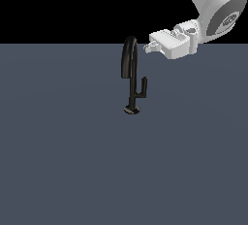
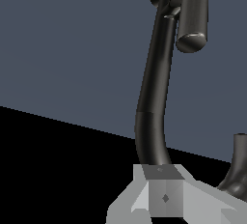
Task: Turn on the faucet by rotating a designated handle.
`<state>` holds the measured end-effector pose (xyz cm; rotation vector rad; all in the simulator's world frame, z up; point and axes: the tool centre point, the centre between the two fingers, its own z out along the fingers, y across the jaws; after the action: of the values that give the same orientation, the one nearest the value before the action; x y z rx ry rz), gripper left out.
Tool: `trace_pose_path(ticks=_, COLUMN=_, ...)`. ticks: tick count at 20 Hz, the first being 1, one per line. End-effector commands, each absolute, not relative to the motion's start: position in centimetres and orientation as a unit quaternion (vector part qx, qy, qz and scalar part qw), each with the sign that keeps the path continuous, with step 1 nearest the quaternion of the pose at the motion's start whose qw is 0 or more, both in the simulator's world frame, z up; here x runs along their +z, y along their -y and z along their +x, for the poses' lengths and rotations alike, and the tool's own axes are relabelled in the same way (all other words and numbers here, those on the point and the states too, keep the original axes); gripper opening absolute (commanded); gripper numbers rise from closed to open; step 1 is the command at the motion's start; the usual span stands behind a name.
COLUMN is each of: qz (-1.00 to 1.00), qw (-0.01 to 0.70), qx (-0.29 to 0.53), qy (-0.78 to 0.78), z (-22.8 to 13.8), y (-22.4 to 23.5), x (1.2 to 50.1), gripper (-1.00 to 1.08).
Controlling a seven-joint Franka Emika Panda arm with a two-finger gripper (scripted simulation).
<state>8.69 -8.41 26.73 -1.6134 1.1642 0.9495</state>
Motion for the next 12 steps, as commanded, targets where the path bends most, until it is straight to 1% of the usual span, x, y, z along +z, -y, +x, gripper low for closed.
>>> trace_pose_path(ticks=1, qz=-0.614, qw=0.471, qx=0.401, qy=-0.49, z=9.6, y=8.8, x=24.5, gripper=-1.0)
trace_pose_path(ticks=7, qz=-0.529, qw=0.508, qx=0.432, qy=-0.526, z=11.2, y=9.4, x=19.5, gripper=-1.0)
trace_pose_path(ticks=12, qz=-0.474, qw=0.527, qx=0.448, qy=-0.545, z=11.8, y=9.4, x=16.4, gripper=-1.0)
